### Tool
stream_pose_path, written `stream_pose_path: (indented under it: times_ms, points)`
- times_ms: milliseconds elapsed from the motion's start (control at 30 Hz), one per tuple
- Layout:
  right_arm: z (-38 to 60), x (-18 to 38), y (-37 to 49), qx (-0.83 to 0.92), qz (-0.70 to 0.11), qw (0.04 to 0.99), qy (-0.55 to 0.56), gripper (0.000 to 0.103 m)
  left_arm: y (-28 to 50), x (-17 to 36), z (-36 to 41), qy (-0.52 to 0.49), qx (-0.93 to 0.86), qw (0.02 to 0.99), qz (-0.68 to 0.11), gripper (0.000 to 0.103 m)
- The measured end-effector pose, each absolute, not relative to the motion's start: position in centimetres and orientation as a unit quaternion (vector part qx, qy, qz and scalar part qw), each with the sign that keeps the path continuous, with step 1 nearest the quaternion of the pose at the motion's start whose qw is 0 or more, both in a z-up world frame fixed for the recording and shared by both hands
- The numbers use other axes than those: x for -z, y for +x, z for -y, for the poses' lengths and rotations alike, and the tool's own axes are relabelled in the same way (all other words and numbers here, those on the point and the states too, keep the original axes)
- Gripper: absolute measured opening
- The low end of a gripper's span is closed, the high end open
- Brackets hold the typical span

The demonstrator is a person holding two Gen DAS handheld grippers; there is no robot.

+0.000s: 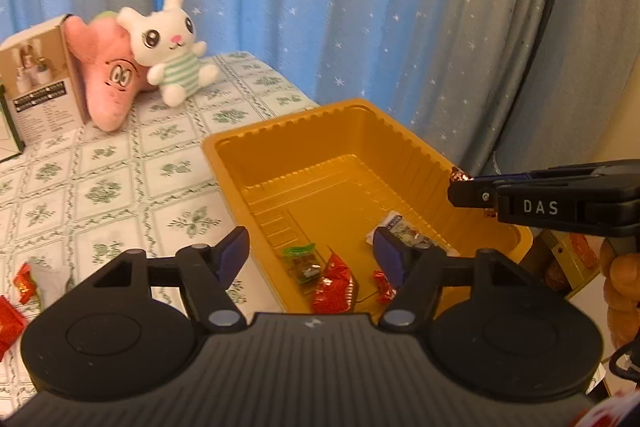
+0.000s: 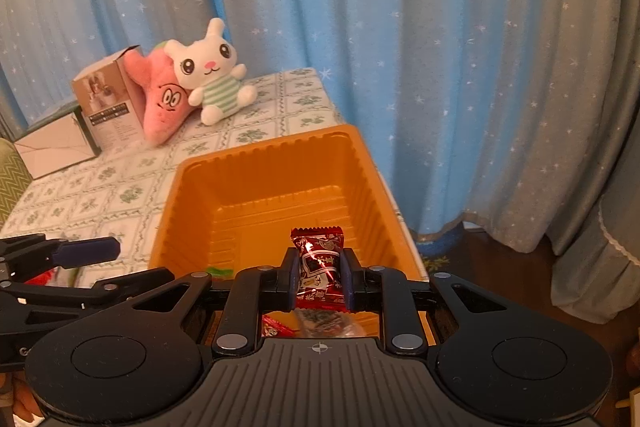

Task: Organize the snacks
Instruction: 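Open the left gripper to drop the pouch while the right drops the chocolate bar, then withdraw both open grippers from the tray toward the remaining snacks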

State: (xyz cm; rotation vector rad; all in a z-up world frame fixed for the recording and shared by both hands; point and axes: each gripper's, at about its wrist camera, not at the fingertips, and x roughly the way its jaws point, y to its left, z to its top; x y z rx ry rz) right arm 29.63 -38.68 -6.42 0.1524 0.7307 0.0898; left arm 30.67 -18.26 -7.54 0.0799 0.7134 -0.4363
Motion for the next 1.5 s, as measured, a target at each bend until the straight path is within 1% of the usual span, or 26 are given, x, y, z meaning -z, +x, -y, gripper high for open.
stream_pose_path:
  times_ms: [67,400,467,500,533,733,1000,1233,1500]
  points:
    - [38.4,6.4,29.7,-0.05,-0.357,0.929,0.08,0.022,30.4,7.2,17.8,0.036,0.209,0.916,-0.342,0.07]
    - [38.0,6.1,30.2,-0.086,-0.348,0.925,0.127,0.023,29.2,6.8,15.7,0.04,0.189,0.921,-0.338,0.072]
    - [38.0,5.7,30.0,-0.078,-0.348,0.926,0.128,0.031,28.7,6.8,15.1,0.037,0.184,0.922,-0.34,0.072]
    - [38.1,5.5,29.8,-0.076,-0.348,0.925,0.128,0.038,28.3,6.8,14.8,0.034,0.183,0.922,-0.34,0.072]
    - [38.1,5.3,29.5,-0.073,-0.348,0.926,0.129,0.042,28.0,6.7,14.6,0.031,0.182,0.922,-0.34,0.072]
    - [37.2,3.7,26.8,-0.065,-0.346,0.929,0.115,0.043,25.0,6.0,12.9,0.026,0.165,0.925,-0.342,0.072]
    - [33.8,1.6,22.2,-0.066,-0.344,0.933,0.078,0.044,20.0,3.8,9.3,0.007,0.136,0.935,-0.326,0.072]
    - [30.4,0.0,18.0,-0.082,-0.323,0.939,0.081,0.044,15.5,2.1,6.0,-0.004,0.111,0.944,-0.311,0.071]
    - [25.7,-0.5,14.8,-0.118,-0.313,0.94,0.064,0.044,11.5,1.5,1.9,-0.021,0.077,0.948,-0.309,0.071]
